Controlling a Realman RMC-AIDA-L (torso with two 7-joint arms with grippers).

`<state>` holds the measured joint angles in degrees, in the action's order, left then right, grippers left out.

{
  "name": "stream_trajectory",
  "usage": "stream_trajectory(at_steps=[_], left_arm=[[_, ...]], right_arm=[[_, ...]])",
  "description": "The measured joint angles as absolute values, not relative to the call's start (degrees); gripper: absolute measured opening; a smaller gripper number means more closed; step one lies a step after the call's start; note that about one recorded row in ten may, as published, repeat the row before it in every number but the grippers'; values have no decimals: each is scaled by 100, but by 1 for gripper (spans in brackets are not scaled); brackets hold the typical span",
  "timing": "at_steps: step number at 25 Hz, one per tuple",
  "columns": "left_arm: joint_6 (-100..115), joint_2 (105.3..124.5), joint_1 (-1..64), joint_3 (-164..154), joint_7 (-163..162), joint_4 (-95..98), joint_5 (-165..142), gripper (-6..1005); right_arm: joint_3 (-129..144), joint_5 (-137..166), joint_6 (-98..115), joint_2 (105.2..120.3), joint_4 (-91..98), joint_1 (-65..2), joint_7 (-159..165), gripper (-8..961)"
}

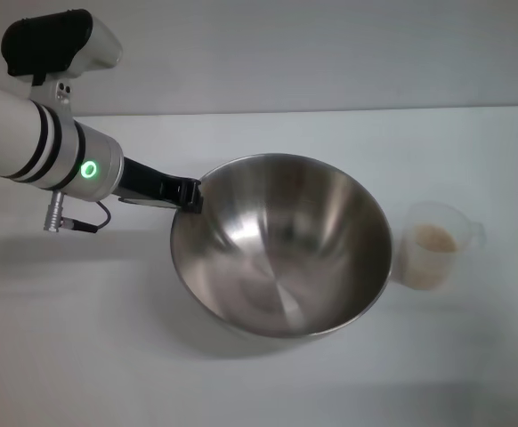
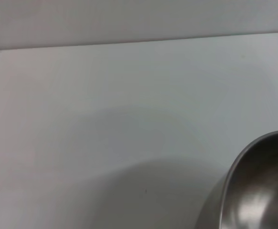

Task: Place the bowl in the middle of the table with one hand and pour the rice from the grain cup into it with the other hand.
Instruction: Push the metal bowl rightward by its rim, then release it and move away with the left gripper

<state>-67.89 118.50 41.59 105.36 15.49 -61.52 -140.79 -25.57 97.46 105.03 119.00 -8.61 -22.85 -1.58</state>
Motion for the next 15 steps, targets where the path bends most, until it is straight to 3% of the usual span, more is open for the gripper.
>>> stream_trajectory(at_steps=[15], left_arm=[[-6704, 11840, 4215, 10538, 1642, -5952, -14080, 46]], right_arm=[[-2557, 9747, 10502, 11900, -861, -2322, -158, 730]])
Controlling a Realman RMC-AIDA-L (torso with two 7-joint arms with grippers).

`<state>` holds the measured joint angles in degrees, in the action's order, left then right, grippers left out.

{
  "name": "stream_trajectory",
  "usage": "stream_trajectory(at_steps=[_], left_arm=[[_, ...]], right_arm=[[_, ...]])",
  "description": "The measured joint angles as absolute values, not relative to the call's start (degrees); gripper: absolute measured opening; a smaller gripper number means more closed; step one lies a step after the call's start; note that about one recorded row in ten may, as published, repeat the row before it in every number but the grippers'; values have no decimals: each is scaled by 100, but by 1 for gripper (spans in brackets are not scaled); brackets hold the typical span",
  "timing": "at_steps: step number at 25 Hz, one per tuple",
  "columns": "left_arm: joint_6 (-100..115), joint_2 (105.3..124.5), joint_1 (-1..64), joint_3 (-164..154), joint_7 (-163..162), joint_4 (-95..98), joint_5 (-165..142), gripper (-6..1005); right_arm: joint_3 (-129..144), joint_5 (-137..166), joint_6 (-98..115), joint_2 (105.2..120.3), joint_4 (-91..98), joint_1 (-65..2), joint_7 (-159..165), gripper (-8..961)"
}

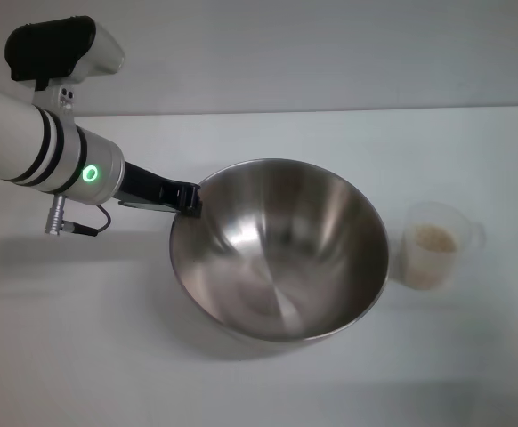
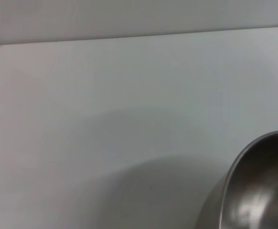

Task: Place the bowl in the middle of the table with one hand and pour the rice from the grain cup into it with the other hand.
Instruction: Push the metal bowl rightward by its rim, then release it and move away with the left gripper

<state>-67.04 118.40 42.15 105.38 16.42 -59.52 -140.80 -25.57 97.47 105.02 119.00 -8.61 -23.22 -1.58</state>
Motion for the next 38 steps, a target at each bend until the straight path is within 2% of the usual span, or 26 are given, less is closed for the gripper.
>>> stream_trajectory(at_steps=[23, 30, 38], left_arm=[[-6641, 11826, 4328, 10583, 1793, -5741, -14079, 44], [-6607, 11821, 4340, 10591, 1829, -5741, -14080, 212], [-6466, 11817, 4200, 10596, 1970, -6108, -14137, 227]], right_arm=[[-2549, 9782, 10555, 11909, -861, -2329, -158, 729], [-2525, 9783, 10615, 11909, -862, -2329, -158, 728], [-2513, 9783, 10618, 11913, -861, -2291, -158, 728]])
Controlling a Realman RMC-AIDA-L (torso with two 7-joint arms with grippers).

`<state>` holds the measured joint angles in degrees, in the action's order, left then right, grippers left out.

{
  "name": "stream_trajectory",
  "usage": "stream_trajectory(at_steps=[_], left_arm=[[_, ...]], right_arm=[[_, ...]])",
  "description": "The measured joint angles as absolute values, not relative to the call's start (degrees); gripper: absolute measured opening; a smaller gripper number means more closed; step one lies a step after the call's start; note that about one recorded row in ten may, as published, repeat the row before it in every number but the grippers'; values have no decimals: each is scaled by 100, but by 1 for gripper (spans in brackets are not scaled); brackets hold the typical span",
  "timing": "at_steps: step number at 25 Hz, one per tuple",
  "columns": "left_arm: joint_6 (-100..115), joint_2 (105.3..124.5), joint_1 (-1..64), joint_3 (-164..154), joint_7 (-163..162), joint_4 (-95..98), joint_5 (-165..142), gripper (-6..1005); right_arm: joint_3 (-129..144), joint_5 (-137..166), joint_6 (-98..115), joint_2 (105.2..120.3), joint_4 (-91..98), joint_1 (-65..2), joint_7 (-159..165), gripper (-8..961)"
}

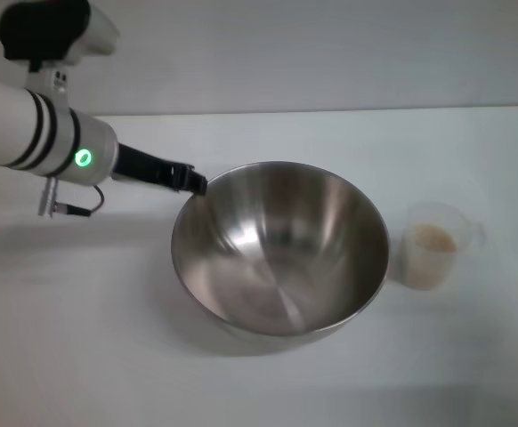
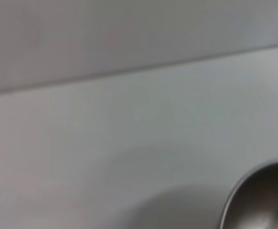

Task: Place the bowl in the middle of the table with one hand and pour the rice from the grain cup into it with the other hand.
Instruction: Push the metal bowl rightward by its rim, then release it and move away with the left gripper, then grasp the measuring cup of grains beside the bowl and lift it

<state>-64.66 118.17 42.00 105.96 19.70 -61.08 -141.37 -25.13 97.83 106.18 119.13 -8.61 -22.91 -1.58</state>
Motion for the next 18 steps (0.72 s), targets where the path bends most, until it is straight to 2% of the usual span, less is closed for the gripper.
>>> stream_trajectory(at_steps=[3, 7, 8, 10, 14, 15, 16, 18], left_arm=[[-6375, 11821, 4003, 10591, 2020, -6555, -14135, 233], [-5974, 11833, 3650, 10532, 2043, -7198, -14153, 359], [-5470, 11836, 3400, 10471, 2139, -7516, -14152, 390], [-4804, 11843, 3121, 10333, 2269, -7735, -14149, 390], [-2052, 11842, 2260, 9545, 2704, -7854, -14150, 391], [-482, 11838, 1908, 9096, 2876, -7658, -14150, 391], [-482, 11838, 1908, 9096, 2876, -7658, -14150, 391], [912, 11835, 1685, 8703, 2913, -7332, -14144, 392]], right_arm=[[-2516, 9783, 10599, 11915, -862, -2290, -158, 728], [-2544, 9764, 10508, 11917, -861, -2317, -158, 727], [-2546, 9761, 10498, 11918, -862, -2324, -158, 727], [-2551, 9756, 10494, 11918, -864, -2328, -158, 727], [-2556, 9744, 10486, 11918, -879, -2338, -158, 728], [-2557, 9742, 10476, 11918, -877, -2343, -159, 728], [-2557, 9742, 10454, 11920, -878, -2346, -160, 728], [-2558, 9741, 10415, 11924, -884, -2345, -166, 729]])
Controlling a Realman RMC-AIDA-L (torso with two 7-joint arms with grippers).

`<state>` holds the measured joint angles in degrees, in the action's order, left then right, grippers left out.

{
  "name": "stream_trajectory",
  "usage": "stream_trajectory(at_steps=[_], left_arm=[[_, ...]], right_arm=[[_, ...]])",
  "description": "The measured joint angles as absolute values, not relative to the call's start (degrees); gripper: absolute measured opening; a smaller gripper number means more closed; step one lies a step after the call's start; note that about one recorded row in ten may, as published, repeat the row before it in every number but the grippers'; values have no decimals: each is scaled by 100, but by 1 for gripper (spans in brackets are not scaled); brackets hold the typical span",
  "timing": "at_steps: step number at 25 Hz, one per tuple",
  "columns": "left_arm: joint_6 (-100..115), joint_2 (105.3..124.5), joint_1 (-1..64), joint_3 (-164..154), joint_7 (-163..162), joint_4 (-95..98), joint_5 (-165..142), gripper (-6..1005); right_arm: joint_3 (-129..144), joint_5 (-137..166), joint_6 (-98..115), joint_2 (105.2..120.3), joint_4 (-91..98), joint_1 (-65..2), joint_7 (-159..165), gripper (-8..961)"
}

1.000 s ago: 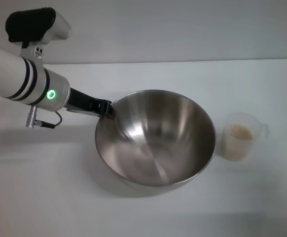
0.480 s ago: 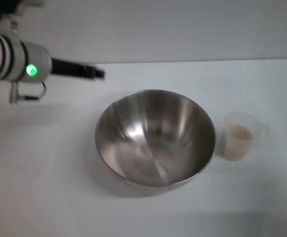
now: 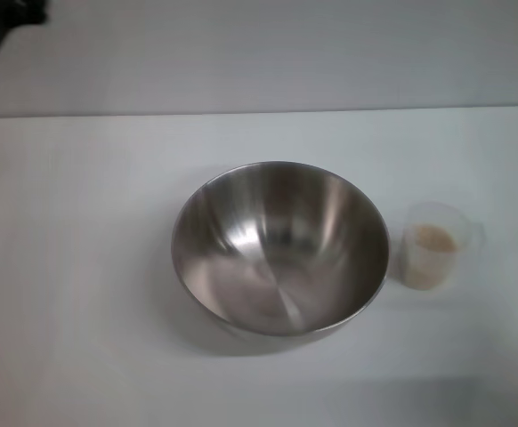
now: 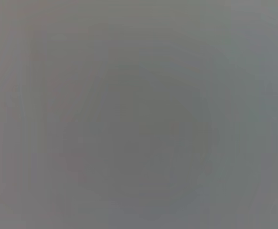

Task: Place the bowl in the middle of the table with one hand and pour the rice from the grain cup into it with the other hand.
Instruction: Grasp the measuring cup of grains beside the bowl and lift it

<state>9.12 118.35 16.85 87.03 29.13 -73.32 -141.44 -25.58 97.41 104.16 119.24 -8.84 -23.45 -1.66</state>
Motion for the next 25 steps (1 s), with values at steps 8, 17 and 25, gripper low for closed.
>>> stream_trajectory(at_steps=[8, 17, 25], left_arm=[[5730, 11811, 1483, 7543, 301, -4979, -15337, 393], [7758, 11782, 1548, 7661, -2408, -3178, -16267, 394], [7764, 11794, 1531, 7638, -2462, -2792, -16504, 396]], right_arm=[[-2558, 9737, 10358, 11941, -1051, -2085, -165, 729], [-2401, 9774, 10264, 11949, -1393, -1551, -164, 729], [-2006, 9777, 10059, 11959, -1786, -1103, -216, 728]])
